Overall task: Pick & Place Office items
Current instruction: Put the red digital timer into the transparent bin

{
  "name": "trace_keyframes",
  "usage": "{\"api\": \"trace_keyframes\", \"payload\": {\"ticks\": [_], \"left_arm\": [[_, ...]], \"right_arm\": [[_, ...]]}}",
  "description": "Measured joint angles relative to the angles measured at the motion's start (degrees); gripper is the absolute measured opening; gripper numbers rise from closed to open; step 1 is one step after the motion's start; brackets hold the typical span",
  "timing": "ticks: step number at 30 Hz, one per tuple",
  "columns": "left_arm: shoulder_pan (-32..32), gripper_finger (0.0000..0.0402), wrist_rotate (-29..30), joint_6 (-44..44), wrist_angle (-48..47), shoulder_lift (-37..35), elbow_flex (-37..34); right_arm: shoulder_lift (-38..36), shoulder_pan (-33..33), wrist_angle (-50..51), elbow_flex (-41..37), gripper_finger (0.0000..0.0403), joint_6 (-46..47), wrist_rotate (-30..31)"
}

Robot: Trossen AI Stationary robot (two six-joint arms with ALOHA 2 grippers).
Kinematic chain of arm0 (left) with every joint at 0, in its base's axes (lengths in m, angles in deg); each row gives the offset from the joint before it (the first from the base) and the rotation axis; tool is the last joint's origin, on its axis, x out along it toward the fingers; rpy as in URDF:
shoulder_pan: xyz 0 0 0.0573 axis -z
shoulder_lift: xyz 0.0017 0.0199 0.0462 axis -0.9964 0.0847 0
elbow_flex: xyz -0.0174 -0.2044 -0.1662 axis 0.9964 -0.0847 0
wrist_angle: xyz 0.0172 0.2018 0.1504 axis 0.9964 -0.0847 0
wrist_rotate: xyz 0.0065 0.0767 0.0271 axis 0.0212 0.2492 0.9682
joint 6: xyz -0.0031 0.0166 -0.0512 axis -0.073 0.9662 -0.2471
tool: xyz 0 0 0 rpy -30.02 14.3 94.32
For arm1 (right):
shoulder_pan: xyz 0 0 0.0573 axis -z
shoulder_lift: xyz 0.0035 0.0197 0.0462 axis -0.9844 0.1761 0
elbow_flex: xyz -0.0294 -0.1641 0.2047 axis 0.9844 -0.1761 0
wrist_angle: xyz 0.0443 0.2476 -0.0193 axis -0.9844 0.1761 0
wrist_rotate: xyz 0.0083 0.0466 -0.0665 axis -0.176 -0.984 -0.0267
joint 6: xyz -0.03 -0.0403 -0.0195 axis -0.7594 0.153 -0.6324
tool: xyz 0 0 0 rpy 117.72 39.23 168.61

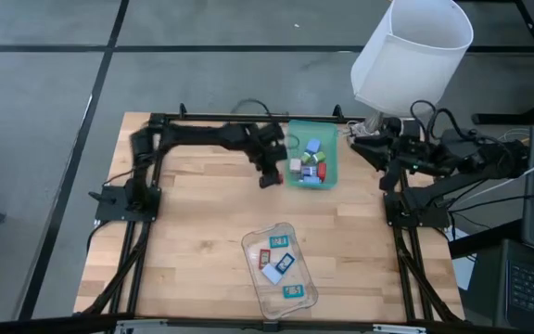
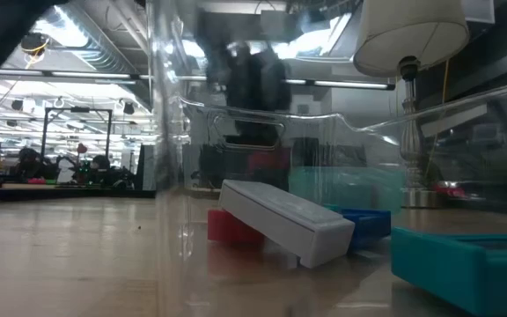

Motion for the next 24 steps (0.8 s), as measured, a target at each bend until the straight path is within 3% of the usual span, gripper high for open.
{"api": "trace_keyframes", "payload": {"ticks": [5, 12, 17, 24], "left_arm": [[1.54, 0.0149, 2.31, -2.34, 0.94, -11.09, 0.04], [10.42, 0.0149, 1.09, -8.04, 1.23, -24.04, 0.3], [18.21, 0.0149, -4.66, -11.54, 0.2, -26.03, 0.28], [25.68, 0.0149, 0.05, -7.19, 4.49, -21.46, 0.23]], "right_arm": [[-0.27, -0.15, 0.15, 0.0, 0.01, -0.48, -2.51], [-0.27, -1.0, 0.28, 0.0, 0.01, -0.89, -4.24], [-0.2, -1.8, -0.39, 0.0, 0.01, -0.57, -5.28], [1.22, -4.69, -3.02, 0.0, 0.01, 1.29, -5.26]]}}
